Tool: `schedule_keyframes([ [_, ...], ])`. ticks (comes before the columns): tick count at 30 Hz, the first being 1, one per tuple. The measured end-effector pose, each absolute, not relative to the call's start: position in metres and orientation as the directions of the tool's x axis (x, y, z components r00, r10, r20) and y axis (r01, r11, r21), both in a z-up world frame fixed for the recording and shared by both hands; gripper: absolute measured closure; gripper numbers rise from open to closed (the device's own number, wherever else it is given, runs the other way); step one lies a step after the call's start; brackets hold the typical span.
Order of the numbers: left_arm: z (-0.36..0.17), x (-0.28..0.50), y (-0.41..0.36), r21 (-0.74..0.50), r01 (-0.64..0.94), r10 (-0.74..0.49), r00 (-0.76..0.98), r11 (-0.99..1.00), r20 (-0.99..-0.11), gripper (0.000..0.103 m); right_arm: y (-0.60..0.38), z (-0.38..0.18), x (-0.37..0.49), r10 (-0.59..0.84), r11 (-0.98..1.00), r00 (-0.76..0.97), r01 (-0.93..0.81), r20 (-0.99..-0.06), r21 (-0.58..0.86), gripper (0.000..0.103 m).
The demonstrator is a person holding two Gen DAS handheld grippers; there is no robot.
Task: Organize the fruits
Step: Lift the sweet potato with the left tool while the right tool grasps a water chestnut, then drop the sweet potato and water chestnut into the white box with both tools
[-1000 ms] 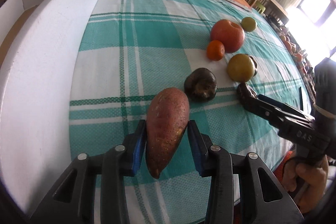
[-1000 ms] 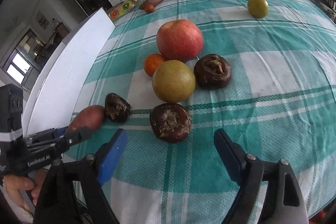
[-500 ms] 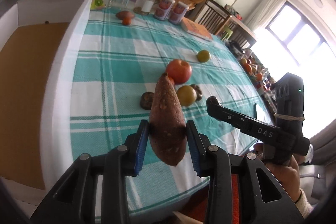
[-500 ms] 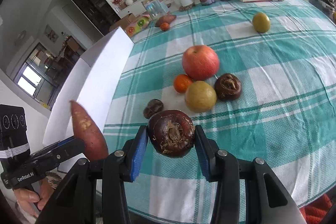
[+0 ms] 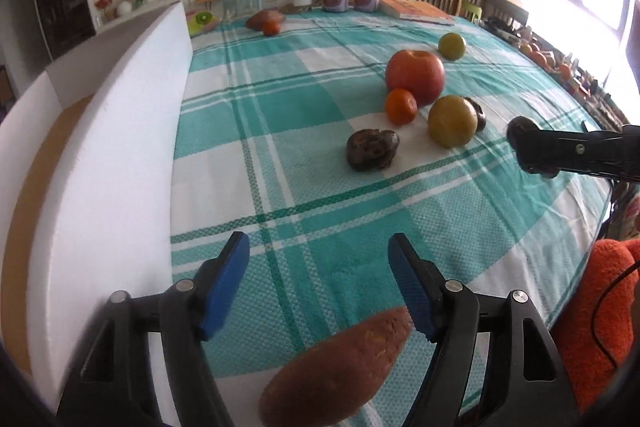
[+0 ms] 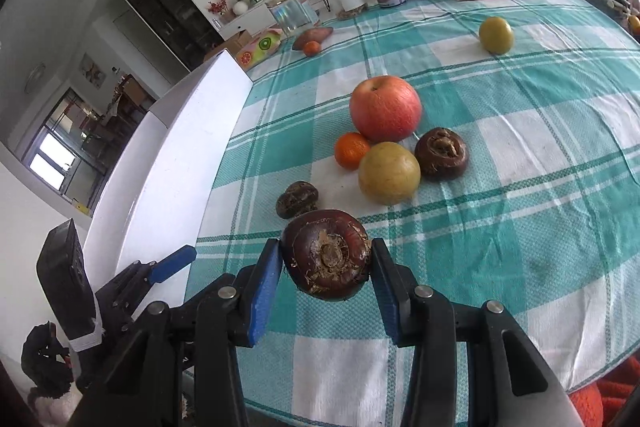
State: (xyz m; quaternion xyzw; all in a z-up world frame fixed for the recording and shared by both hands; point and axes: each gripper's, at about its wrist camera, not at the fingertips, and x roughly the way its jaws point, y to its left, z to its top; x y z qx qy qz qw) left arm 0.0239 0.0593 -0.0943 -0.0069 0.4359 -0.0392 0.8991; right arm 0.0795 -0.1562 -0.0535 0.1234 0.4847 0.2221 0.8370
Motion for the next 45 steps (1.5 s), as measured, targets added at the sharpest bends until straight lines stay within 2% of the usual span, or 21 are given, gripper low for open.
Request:
schedule_keyframes([
  [2,-0.110,0.028,0.068,-0.109,0.046,-0.115,0.590,0.993,-0.799,0.031,-0.162,-0.057,0.075,0.492,0.871,0.433,-0.241,-0.755,0.429,0.058],
  [3,-0.108,0.024,0.069,-0.117,0.046,-0.121,0.607,0.992,-0.785,0.032,-0.165,-0.057,0.074,0.491,0.871,0.436,-0.238,-0.754,0.429,0.058],
  [5,-0.090,0.015,0.068,-0.194,0.090,-0.207,0.620,0.977,-0.757,0.032,-0.169,-0.055,0.071,0.487,0.873,0.447,-0.235,-0.751,0.426,0.058],
  [6,-0.076,0.009,0.067,-0.223,0.133,-0.256,0.635,0.966,-0.729,0.028,-0.172,-0.053,0.070,0.486,0.874,0.455,-0.234,-0.746,0.427,0.058],
  [7,-0.062,0.003,0.063,-0.223,0.183,-0.288,0.642,0.958,-0.711,0.017,-0.175,-0.051,0.069,0.487,0.873,0.464,-0.232,-0.740,0.429,0.058],
  [9,-0.041,-0.007,0.054,-0.174,0.288,-0.322,0.623,0.942,-0.713,0.004,-0.179,-0.046,0.067,0.492,0.870,0.479,-0.231,-0.727,0.436,0.058],
  [10,-0.035,-0.010,0.050,-0.138,0.331,-0.321,0.599,0.933,-0.733,0.004,-0.181,-0.045,0.067,0.496,0.867,0.483,-0.231,-0.722,0.441,0.058],
  [14,-0.047,-0.013,0.045,-0.029,0.374,-0.224,0.490,0.927,-0.843,0.005,-0.183,-0.041,0.061,0.518,0.853,0.487,-0.240,-0.703,0.463,0.058],
  [18,-0.063,-0.024,0.030,0.133,0.398,-0.093,0.500,0.908,-0.861,0.006,-0.182,-0.039,0.055,0.535,0.843,0.487,-0.259,-0.690,0.471,0.058],
  [21,-0.071,-0.021,0.028,0.161,0.391,-0.055,0.486,0.906,-0.872,0.006,-0.183,-0.035,0.051,0.543,0.838,0.492,-0.268,-0.680,0.475,0.058],
  [24,-0.093,-0.009,0.027,0.149,0.392,-0.008,0.371,0.908,-0.929,0.006,-0.187,-0.030,0.048,0.549,0.833,0.502,-0.269,-0.668,0.483,0.058],
  [25,-0.101,-0.005,0.028,0.142,0.392,0.002,0.336,0.909,-0.942,0.011,-0.189,-0.028,0.047,0.551,0.832,0.508,-0.269,-0.662,0.485,0.058],
  [26,-0.106,-0.003,0.029,0.139,0.388,0.011,0.316,0.911,-0.949,0.012,-0.191,-0.026,0.046,0.551,0.831,0.515,-0.269,-0.657,0.486,0.058],
  [27,-0.104,-0.001,0.034,0.116,0.369,-0.009,0.321,0.922,-0.947,0.020,-0.193,-0.023,0.045,0.551,0.831,0.521,-0.269,-0.652,0.487,0.058],
  [28,-0.101,0.001,0.039,0.129,0.340,0.010,0.331,0.932,-0.944,0.042,-0.195,-0.021,0.045,0.550,0.831,0.527,-0.268,-0.648,0.488,0.058],
  [30,-0.094,0.004,0.046,0.090,0.318,-0.019,0.326,0.944,-0.945,0.054,-0.199,-0.019,0.044,0.546,0.833,0.538,-0.264,-0.642,0.487,0.058],
  [35,-0.093,0.005,0.048,0.027,0.272,-0.071,0.344,0.962,-0.936,0.054,-0.202,-0.023,0.048,0.535,0.839,0.537,-0.250,-0.652,0.483,0.058],
  [40,-0.098,0.007,0.037,0.059,0.289,-0.050,0.356,0.955,-0.933,0.049,-0.200,-0.037,0.051,0.528,0.845,0.506,-0.227,-0.682,0.485,0.058],
  [45,-0.093,0.013,0.049,-0.057,0.224,-0.140,0.376,0.973,-0.916,0.056,-0.189,-0.033,0.048,0.529,0.847,0.496,-0.254,-0.688,0.467,0.058],
])
